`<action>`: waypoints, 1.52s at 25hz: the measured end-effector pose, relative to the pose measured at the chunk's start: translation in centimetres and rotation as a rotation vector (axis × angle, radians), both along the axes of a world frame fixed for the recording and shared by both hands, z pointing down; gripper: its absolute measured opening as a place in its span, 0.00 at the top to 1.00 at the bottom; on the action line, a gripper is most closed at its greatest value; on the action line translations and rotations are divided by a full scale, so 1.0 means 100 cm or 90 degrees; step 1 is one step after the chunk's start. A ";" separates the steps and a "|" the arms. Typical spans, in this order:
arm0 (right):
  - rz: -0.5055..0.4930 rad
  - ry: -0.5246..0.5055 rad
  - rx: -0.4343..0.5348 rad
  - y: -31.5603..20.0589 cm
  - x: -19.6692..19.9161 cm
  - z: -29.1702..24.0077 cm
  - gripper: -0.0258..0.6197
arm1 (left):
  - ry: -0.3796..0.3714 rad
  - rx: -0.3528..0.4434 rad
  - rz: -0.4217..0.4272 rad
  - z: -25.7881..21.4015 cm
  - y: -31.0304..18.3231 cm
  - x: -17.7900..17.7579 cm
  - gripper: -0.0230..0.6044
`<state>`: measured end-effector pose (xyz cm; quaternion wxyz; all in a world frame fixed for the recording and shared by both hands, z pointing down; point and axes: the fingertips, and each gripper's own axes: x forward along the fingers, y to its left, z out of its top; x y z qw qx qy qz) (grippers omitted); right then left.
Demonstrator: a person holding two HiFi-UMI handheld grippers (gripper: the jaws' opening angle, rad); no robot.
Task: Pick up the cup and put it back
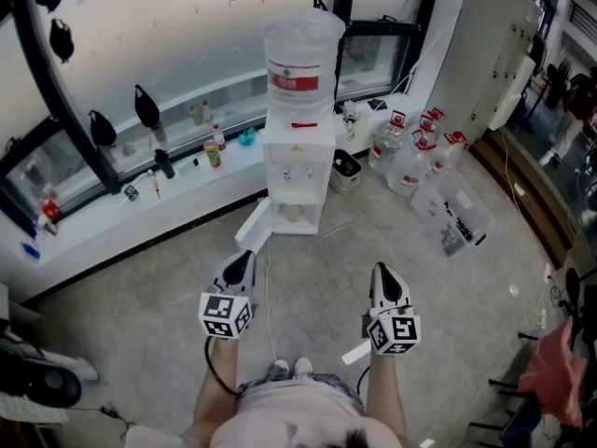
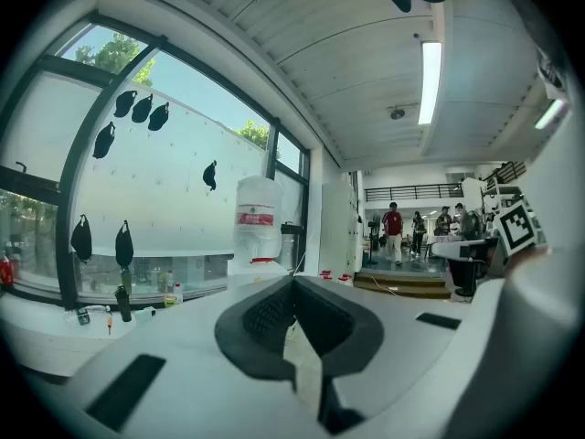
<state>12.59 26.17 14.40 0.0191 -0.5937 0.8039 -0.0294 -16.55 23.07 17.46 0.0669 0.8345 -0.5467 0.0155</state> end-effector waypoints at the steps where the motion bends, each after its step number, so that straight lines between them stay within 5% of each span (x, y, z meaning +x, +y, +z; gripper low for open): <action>1: 0.000 0.000 -0.001 0.000 0.000 0.000 0.94 | 0.000 -0.001 0.000 0.000 0.000 0.001 0.92; 25: -0.010 -0.028 -0.002 0.009 -0.008 -0.001 0.94 | -0.002 -0.012 0.003 0.004 0.010 0.001 0.92; 34: -0.006 -0.031 -0.003 0.007 -0.010 0.002 0.94 | 0.033 -0.017 0.038 0.008 0.008 0.007 0.92; 38: -0.002 -0.032 -0.004 0.009 -0.010 0.002 0.94 | 0.038 -0.020 0.051 0.008 0.009 0.009 0.71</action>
